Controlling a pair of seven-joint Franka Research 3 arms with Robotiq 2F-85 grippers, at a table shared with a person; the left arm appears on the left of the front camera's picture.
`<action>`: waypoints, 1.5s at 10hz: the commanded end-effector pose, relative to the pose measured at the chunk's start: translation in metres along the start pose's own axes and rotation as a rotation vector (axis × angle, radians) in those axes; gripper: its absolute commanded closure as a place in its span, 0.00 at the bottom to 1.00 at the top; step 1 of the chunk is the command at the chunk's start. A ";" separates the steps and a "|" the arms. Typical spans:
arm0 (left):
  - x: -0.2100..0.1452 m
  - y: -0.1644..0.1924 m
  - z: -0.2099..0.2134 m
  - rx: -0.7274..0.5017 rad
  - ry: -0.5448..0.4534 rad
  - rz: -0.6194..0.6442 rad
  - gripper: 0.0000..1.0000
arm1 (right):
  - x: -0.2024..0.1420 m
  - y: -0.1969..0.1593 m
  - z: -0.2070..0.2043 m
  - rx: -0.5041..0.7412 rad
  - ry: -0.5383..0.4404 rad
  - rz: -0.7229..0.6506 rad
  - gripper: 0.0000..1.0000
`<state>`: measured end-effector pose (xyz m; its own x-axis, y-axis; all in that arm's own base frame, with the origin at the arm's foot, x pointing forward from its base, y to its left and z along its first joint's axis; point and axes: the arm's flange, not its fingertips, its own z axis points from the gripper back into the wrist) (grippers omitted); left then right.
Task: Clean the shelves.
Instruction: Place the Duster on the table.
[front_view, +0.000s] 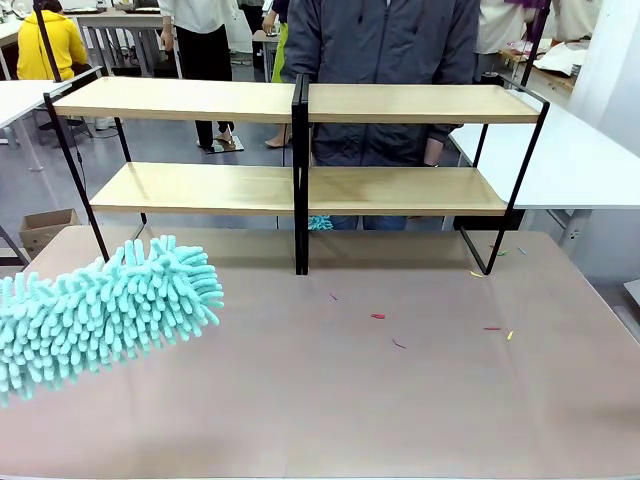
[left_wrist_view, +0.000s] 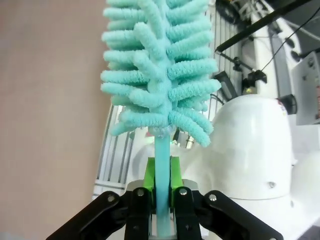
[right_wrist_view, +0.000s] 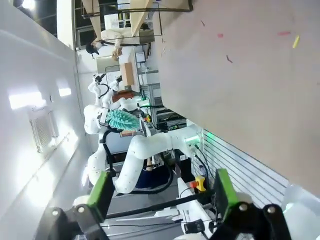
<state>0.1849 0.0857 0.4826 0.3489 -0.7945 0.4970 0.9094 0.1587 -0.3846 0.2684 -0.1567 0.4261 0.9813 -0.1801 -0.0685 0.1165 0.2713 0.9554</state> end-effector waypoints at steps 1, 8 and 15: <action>0.036 0.025 -0.028 0.081 0.091 -0.114 0.87 | 0.001 -0.004 -0.032 0.014 0.077 0.008 0.00; 0.111 0.130 -0.107 0.508 0.206 -0.398 0.87 | 0.011 0.005 -0.103 0.053 0.274 -0.051 0.00; 0.098 0.127 -0.103 0.409 0.258 -0.362 0.13 | 0.011 0.005 -0.103 0.053 0.274 -0.051 0.00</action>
<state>0.3710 -0.0426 0.4182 -0.0391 -0.9611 0.2734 0.9913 -0.0028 0.1317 0.2992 -0.0588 0.3978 0.9790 0.0604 -0.1947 0.1774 0.2174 0.9598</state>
